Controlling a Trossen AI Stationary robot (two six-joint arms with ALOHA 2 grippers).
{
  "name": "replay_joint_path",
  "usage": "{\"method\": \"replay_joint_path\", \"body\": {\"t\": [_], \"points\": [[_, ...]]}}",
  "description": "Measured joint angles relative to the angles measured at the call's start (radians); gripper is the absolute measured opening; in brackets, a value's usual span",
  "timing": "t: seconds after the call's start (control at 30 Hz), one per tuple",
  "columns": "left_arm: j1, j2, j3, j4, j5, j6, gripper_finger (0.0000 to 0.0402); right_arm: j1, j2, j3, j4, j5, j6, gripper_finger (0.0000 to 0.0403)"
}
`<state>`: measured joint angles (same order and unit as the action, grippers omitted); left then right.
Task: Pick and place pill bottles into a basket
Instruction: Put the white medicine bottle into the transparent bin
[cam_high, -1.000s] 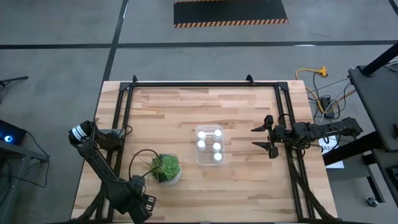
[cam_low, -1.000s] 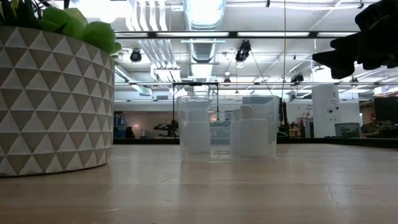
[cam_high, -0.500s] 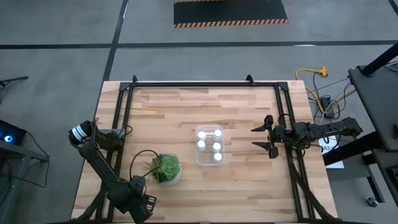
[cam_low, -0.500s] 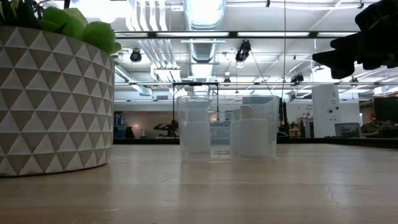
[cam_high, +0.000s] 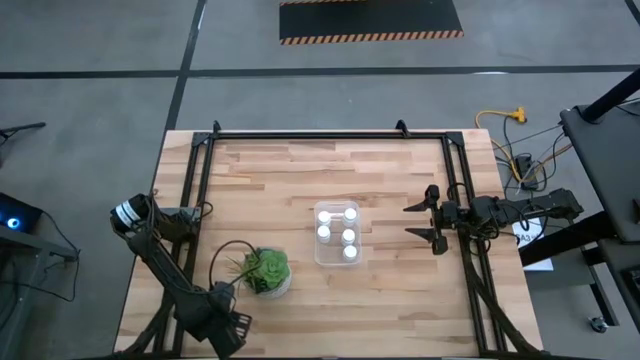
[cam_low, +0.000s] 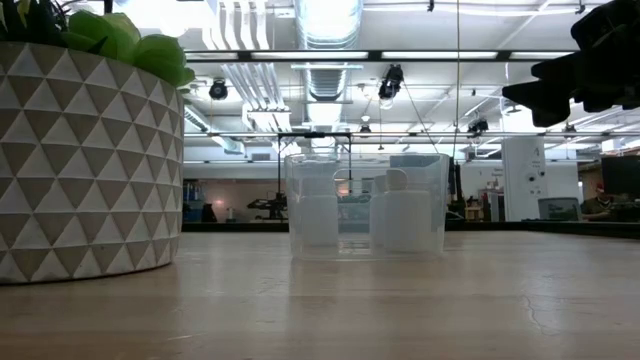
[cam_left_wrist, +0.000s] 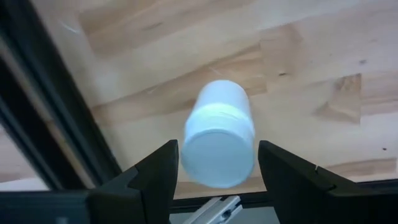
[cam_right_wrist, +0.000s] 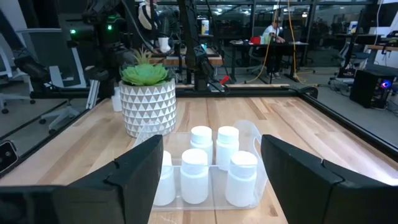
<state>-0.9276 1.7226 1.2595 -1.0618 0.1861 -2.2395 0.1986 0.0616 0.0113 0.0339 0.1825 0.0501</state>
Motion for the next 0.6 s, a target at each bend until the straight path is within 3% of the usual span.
{"method": "replay_joint_path", "body": {"t": [0.47,0.6], "points": [[0.0,0.0,-0.031,0.076,0.009,0.004,0.0203,0.0,0.0,0.0,0.0,0.0,0.001,0.026],[0.0,0.0,-0.031,0.077,0.018,0.023,0.018,0.0,0.0,0.0,0.0,0.0,0.001,0.026]]}}
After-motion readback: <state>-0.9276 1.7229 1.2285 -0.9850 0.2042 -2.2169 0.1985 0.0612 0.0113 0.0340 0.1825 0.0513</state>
